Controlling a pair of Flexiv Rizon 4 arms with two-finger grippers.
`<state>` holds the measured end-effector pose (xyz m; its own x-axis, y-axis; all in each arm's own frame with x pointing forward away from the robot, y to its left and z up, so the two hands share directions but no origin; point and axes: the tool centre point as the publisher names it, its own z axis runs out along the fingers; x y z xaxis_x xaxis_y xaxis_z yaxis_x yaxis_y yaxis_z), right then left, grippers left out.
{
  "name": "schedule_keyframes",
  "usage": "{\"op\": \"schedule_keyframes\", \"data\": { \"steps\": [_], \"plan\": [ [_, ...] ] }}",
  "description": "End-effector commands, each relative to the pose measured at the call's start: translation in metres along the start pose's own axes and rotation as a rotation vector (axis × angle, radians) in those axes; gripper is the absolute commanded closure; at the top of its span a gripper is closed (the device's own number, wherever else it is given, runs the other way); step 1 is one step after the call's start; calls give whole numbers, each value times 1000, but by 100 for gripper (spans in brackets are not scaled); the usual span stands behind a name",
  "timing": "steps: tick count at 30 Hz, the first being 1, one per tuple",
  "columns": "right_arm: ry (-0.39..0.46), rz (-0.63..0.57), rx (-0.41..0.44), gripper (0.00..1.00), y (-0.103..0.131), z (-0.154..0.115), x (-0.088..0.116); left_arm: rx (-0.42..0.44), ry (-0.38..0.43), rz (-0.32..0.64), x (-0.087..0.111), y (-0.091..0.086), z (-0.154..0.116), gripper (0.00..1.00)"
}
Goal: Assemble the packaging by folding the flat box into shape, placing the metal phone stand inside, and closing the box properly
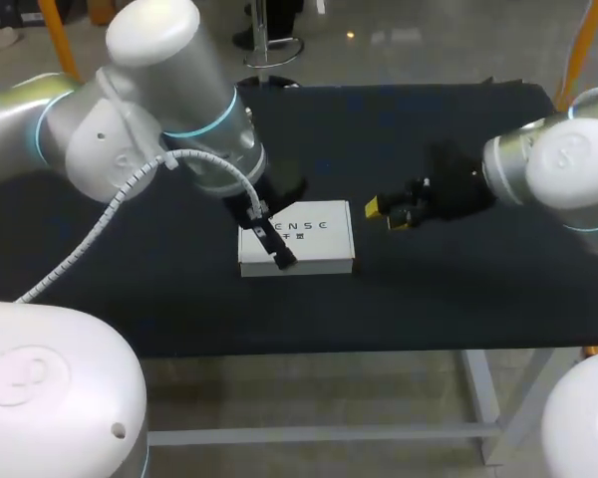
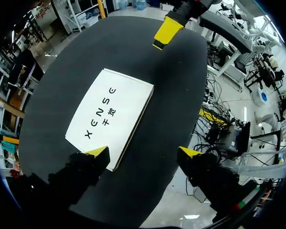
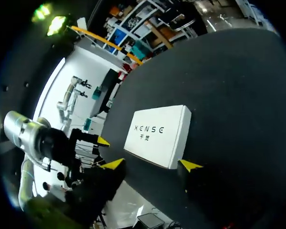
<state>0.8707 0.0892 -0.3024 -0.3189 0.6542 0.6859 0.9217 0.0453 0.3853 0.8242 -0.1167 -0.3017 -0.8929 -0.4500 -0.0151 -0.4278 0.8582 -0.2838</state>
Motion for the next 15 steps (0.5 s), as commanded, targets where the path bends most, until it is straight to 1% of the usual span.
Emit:
{"op": "schedule_keyframes", "data": {
  "steps": [1,2,3,15],
  "plan": [
    [25,-110,-110,0,-14,-48,-6,-66,-69,-49,20,-1,-6,0],
    [14,-141,-111,0,-16,-53,-8,-106,-99,-55,24,-2,-7,0],
    [0,-156,-123,0,-17,-59,-10,-106,-99,-55,24,-2,-7,0],
    [0,-156,-123,0,-17,-59,-10,-106,-99,-55,24,-2,-7,0]
  ]
}}
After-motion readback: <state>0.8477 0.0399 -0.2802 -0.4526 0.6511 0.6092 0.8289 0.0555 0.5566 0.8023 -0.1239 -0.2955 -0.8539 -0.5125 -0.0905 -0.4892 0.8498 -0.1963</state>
